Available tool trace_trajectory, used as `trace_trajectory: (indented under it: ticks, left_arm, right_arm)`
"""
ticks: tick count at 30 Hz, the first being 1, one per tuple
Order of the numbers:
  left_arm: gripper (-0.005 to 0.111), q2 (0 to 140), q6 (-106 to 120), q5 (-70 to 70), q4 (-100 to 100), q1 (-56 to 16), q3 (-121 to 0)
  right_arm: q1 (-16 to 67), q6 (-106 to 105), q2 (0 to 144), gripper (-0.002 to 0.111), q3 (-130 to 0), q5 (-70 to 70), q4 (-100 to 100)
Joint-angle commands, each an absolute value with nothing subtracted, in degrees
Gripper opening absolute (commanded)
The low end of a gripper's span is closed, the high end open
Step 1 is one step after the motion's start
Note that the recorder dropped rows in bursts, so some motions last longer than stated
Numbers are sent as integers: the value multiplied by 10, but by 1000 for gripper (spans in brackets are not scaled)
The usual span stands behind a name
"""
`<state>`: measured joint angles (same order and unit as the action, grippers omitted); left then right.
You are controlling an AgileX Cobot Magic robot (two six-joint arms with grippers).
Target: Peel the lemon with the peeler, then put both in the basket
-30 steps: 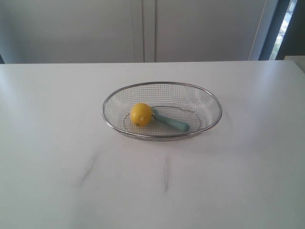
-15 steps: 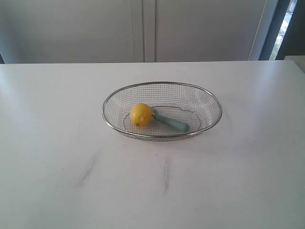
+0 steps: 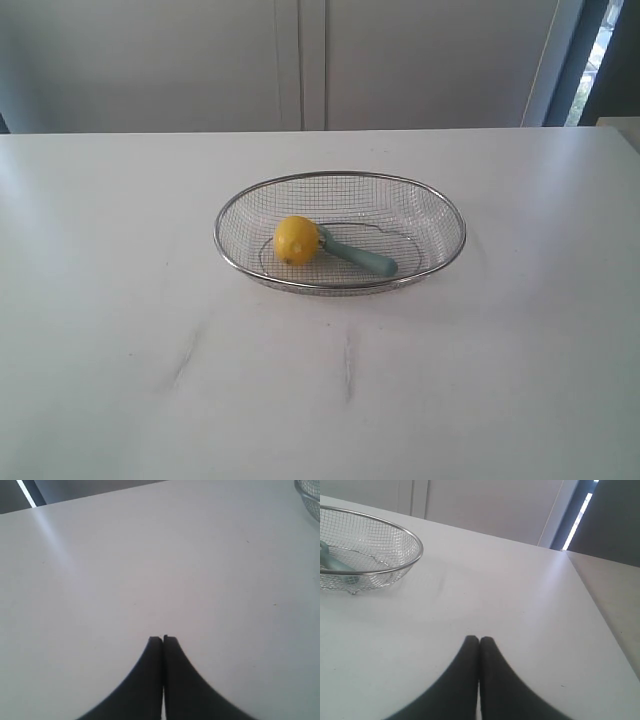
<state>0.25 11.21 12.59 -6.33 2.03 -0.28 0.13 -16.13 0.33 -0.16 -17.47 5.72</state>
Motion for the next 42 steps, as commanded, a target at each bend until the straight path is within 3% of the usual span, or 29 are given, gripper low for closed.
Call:
trace_trajectory:
  ticks: [1,12,24,35,42]
  left_arm:
    - [0,0,109,128,-63,22,0]
    - [0,0,109,125,-63,20,0]
    - [0,0,109,125,-63,20,0]
    - [0,0,109,125,-63,20,0]
    - [0,0,109,124,-63,21,0]
  right_arm:
    - [0,-162,0,0,0,-166,56]
    - [-8,-162,0,0,0,-166,-28]
    - [-108,-162,0,0,0,-166,12]
    - [-106,-162,0,0,0,-170,112]
    - [-57,-162,0,0,0,-170,112]
